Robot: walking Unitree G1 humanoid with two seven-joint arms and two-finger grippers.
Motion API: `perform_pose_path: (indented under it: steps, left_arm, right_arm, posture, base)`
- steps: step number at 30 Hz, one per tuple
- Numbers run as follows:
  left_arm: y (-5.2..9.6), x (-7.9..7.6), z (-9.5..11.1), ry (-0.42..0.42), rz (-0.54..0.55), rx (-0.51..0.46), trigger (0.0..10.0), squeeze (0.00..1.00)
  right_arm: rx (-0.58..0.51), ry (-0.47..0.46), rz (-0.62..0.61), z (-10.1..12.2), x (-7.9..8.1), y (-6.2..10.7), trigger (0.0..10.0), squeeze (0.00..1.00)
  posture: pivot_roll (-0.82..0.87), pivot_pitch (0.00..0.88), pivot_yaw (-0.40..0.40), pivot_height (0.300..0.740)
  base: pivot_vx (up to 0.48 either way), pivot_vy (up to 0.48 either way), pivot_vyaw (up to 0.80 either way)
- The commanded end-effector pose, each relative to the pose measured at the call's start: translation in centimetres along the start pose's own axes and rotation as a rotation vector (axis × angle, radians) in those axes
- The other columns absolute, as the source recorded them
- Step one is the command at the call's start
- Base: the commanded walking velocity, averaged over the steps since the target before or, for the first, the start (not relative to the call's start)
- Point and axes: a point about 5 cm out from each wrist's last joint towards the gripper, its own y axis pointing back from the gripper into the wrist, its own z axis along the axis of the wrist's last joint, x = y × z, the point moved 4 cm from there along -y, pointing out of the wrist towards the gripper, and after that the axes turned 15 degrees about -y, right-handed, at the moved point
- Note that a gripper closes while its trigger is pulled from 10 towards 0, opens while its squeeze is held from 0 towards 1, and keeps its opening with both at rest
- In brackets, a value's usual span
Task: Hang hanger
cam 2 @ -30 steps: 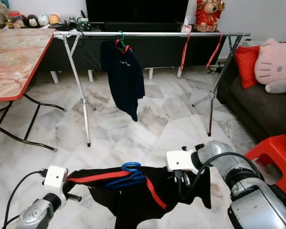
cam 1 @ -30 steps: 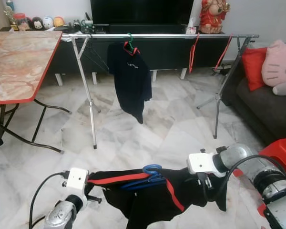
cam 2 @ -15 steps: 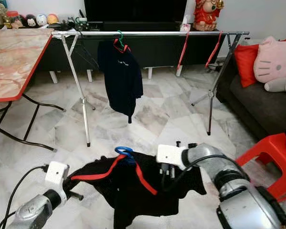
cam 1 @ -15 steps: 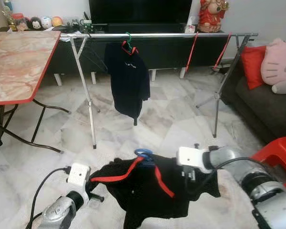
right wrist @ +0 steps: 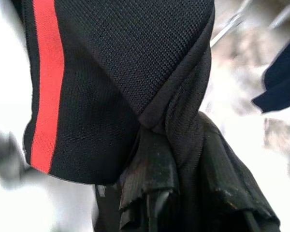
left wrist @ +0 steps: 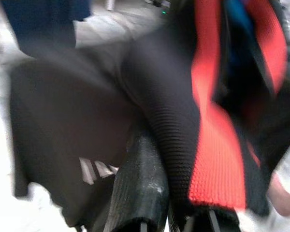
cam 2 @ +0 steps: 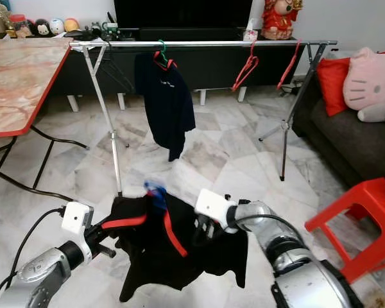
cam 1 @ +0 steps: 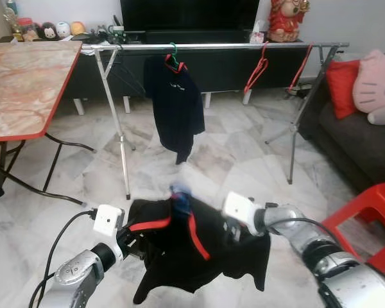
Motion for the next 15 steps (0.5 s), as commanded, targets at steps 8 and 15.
perform_pose_path:
  steps: [8,15]
  left_arm:
    - [0.5,-2.3,-0.3,-0.04,-0.162,0.055,10.0,0.0]
    - [0.5,-3.0,-0.2,-0.049,-0.204,0.068,10.0,1.0]
  right_arm:
    - [-0.164,-0.112,-0.045,3.4,-0.7,-0.4,0.0,0.0]
    - [-0.189,-0.118,-0.016,4.0,-0.1,-0.9,0.0,0.0]
  posture:
    - [-0.07,0.0,-0.039,0.74]
    - [-0.07,0.0,-0.039,0.74]
  base:
    - [0.0,0.0,0.0]
    - [0.0,0.0,0.0]
